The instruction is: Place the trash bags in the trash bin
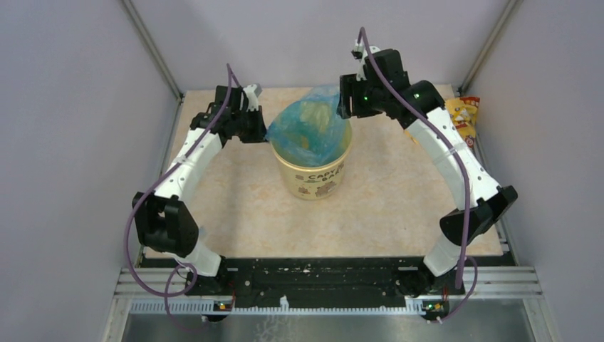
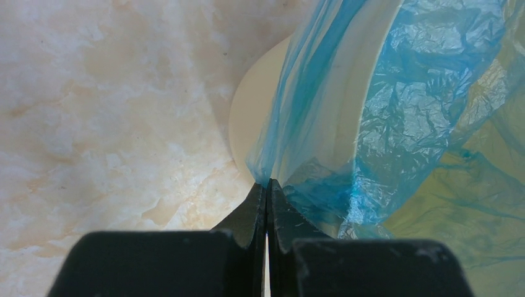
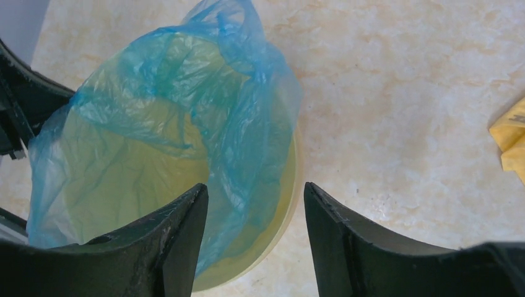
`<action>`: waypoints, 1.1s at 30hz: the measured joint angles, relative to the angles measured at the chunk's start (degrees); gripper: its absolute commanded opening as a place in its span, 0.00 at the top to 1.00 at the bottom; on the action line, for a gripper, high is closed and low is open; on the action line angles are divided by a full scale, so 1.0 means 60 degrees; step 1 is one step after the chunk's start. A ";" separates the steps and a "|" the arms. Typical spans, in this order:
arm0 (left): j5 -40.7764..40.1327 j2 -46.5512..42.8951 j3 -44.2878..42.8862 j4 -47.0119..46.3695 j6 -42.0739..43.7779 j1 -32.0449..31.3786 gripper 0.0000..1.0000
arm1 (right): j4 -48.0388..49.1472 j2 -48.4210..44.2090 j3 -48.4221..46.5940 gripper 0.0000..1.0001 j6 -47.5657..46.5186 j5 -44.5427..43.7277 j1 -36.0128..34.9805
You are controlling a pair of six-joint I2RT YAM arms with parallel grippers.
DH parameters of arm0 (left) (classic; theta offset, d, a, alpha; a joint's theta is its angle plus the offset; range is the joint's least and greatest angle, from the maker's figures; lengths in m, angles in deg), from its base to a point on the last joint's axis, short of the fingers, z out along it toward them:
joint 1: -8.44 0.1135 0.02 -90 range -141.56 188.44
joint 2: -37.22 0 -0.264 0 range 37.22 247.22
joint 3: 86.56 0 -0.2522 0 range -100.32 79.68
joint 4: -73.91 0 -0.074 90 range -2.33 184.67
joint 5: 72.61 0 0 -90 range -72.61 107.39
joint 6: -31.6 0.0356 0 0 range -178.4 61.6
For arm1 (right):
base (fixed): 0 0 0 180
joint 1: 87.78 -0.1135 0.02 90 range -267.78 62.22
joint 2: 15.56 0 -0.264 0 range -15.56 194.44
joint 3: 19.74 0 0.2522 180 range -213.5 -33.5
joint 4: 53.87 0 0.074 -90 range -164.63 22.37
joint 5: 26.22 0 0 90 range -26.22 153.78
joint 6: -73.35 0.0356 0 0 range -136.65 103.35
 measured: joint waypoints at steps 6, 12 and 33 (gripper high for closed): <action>0.0026 -0.0058 0.0007 -0.0022 0.0000 0.0000 0.97 | 0.1020 0.0087 0.0630 0.50 0.0506 0.0958 0.0772; 0.0066 -0.0058 0.0007 -0.0025 0.0000 0.0007 0.97 | 0.2040 0.0113 0.1304 0.55 0.0940 0.2025 0.1326; 0.0157 -0.0058 0.0007 -0.0025 0.0007 0.0007 0.97 | 0.2830 0.1075 0.1100 1.00 0.1552 0.2532 0.1916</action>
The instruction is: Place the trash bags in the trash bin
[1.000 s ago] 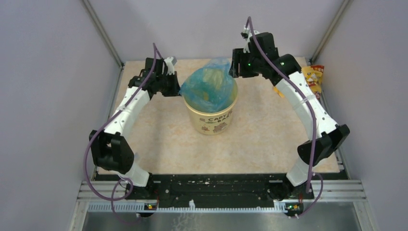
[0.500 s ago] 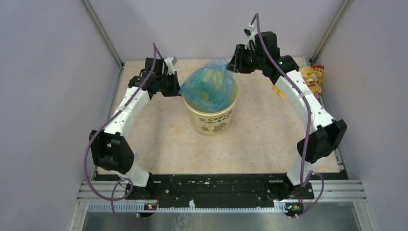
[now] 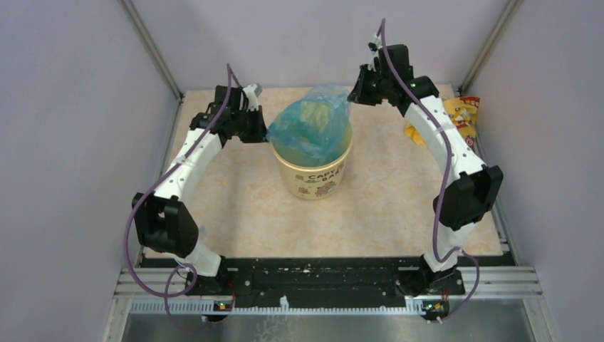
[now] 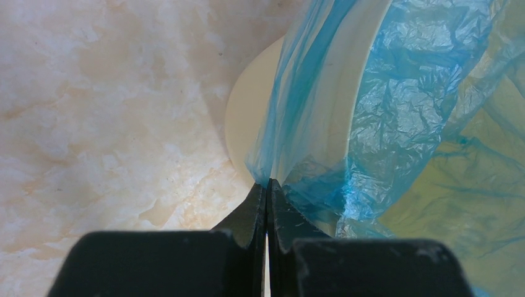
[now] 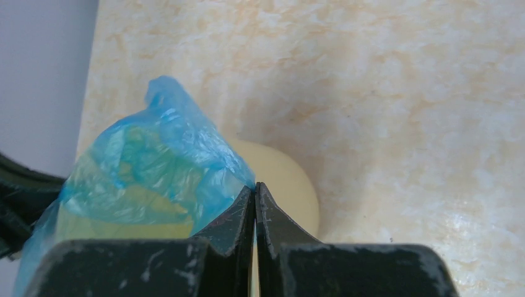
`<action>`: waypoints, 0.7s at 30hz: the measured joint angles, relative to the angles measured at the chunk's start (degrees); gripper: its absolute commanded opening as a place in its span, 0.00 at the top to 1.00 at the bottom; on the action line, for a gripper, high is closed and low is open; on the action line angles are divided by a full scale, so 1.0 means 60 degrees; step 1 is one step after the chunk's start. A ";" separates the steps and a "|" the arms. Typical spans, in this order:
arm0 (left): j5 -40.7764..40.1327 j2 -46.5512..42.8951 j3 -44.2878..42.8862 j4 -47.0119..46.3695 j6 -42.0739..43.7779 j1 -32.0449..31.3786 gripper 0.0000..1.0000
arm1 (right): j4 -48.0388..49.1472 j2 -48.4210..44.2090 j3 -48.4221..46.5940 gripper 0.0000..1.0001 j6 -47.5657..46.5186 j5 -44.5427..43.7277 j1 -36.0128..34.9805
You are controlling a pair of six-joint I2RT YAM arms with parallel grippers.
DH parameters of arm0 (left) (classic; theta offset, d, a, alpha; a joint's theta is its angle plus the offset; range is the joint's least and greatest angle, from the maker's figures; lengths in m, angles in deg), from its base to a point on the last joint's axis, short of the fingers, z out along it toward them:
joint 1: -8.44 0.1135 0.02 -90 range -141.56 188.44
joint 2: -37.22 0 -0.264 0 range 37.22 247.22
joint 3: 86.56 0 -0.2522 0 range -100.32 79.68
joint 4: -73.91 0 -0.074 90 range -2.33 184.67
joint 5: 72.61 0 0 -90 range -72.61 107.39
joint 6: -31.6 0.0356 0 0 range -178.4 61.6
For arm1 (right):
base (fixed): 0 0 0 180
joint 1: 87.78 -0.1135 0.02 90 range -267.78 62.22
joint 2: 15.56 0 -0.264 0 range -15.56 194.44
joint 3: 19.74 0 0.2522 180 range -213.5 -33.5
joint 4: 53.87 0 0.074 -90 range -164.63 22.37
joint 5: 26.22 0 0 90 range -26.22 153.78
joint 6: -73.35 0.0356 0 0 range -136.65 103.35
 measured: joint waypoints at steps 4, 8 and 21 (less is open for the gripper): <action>0.0000 0.0000 0.0018 -0.0004 0.0007 0.0000 0.98 | -0.0448 0.0594 -0.0554 1.00 -0.0208 -0.0608 0.0117; 0.0007 -0.0040 0.0270 -0.0015 0.0007 0.0000 0.98 | -0.0790 0.0801 -0.0350 1.00 -0.0375 -0.0907 0.0131; 0.0415 -0.1311 0.1716 -0.0317 -0.0095 0.0004 0.96 | -0.1137 -0.0164 0.1734 0.68 -0.0572 -0.1286 0.0127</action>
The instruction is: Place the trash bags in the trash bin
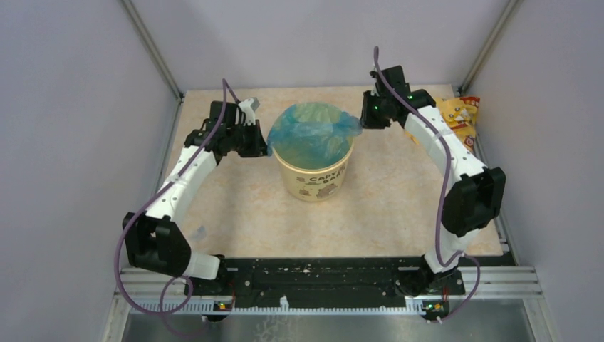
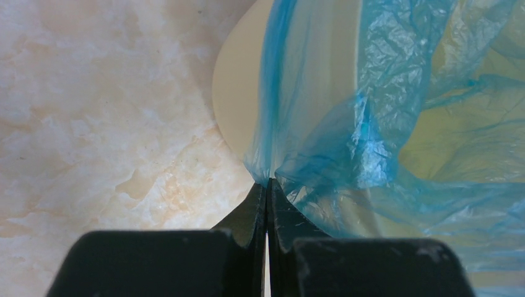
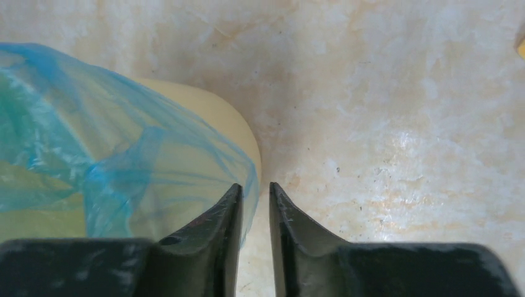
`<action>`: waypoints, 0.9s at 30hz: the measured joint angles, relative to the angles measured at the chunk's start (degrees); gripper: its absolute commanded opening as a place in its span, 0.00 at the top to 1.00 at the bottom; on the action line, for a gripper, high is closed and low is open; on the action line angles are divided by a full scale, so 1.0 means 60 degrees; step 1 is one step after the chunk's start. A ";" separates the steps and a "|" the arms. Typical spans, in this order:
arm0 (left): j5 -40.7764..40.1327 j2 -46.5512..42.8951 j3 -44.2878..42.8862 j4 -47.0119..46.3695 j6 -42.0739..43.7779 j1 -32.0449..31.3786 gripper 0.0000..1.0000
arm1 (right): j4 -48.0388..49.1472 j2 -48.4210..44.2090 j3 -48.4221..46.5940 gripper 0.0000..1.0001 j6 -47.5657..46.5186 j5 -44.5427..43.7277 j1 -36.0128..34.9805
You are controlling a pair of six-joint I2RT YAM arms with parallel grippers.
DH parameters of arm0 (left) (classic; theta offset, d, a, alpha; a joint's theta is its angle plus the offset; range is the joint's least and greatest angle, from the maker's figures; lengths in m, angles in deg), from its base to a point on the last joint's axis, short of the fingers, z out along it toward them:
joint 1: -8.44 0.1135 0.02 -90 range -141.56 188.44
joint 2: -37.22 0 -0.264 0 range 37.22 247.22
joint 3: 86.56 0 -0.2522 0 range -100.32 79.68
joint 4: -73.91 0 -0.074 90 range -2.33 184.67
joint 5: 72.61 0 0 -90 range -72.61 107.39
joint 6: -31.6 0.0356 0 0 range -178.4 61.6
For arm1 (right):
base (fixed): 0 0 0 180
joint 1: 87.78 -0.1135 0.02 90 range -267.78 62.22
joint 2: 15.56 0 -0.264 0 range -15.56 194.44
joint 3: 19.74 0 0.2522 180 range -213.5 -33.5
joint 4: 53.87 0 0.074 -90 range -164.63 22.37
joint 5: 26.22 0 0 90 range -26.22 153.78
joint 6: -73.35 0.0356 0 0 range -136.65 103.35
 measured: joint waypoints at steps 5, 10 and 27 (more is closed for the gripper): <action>0.0233 -0.0313 0.0328 -0.0127 -0.0076 -0.0004 0.95 | -0.0058 -0.1111 0.0036 0.45 -0.0171 -0.0200 0.0000; 0.0350 -0.0321 0.0426 -0.0160 -0.0131 -0.0004 0.95 | -0.0164 -0.2251 0.0036 0.38 -0.0310 -0.0346 -0.0073; 0.0459 -0.0321 0.0477 -0.0335 -0.0138 0.0000 0.94 | -0.0168 -0.3730 0.0033 0.26 -0.2575 -0.2379 -0.4371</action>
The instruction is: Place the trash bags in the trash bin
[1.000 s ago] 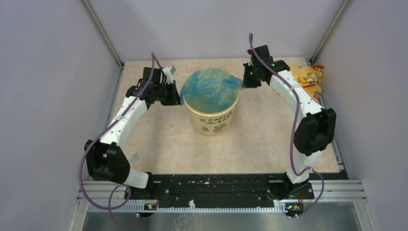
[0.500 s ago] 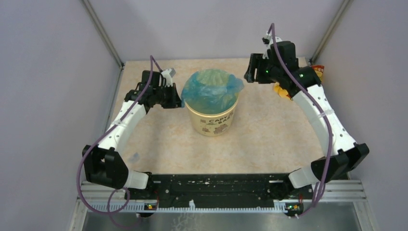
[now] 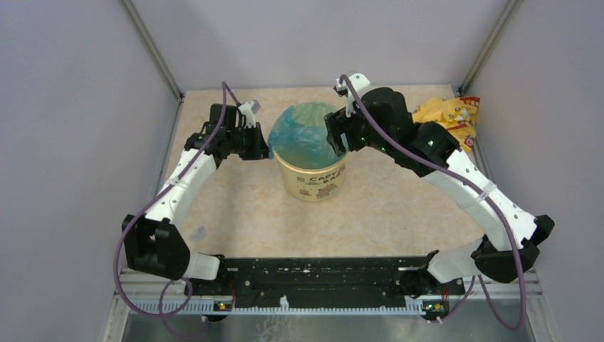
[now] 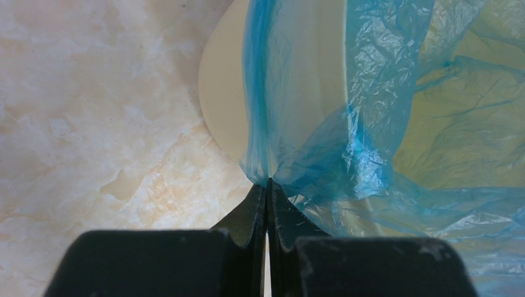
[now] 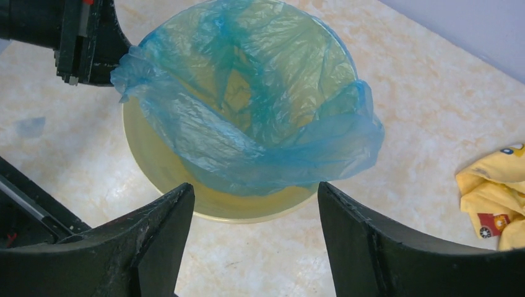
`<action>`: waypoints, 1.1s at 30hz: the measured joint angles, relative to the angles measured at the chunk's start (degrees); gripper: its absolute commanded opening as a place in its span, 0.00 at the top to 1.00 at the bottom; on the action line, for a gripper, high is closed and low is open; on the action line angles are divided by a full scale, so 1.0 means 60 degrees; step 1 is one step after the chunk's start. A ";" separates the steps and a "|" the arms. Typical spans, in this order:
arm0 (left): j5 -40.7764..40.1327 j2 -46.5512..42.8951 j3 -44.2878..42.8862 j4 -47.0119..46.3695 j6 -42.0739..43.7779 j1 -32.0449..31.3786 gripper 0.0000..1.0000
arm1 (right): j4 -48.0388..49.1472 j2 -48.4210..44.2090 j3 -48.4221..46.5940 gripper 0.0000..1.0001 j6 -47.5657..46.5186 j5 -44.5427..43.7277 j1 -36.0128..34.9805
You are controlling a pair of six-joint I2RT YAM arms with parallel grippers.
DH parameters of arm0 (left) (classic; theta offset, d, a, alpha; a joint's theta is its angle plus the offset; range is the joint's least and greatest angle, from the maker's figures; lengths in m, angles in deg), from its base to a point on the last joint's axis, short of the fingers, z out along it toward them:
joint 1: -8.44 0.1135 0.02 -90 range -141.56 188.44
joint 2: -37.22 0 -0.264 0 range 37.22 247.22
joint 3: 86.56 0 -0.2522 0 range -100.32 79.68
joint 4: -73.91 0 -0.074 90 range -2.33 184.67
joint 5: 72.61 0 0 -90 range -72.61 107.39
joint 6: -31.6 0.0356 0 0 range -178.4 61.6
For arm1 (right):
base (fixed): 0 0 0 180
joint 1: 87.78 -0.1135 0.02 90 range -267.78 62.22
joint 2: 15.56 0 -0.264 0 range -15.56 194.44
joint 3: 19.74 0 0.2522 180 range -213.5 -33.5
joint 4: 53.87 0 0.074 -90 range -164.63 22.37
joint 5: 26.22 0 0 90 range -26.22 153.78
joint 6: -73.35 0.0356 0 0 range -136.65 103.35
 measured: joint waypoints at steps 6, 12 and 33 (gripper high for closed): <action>0.0029 0.0000 0.0000 -0.0004 0.0000 0.0000 0.94 | -0.0007 0.0204 -0.0004 0.27 -0.0597 -0.0838 -0.0729; 0.0102 0.0000 0.0000 -0.0011 0.0000 0.0000 0.94 | -0.0018 0.0885 -0.0011 0.47 -0.1075 -0.1588 -0.1093; 0.0189 -0.0004 0.0087 -0.0076 -0.0004 0.0000 1.00 | -0.0561 -0.0543 0.1825 1.00 0.0459 -0.2233 -0.2069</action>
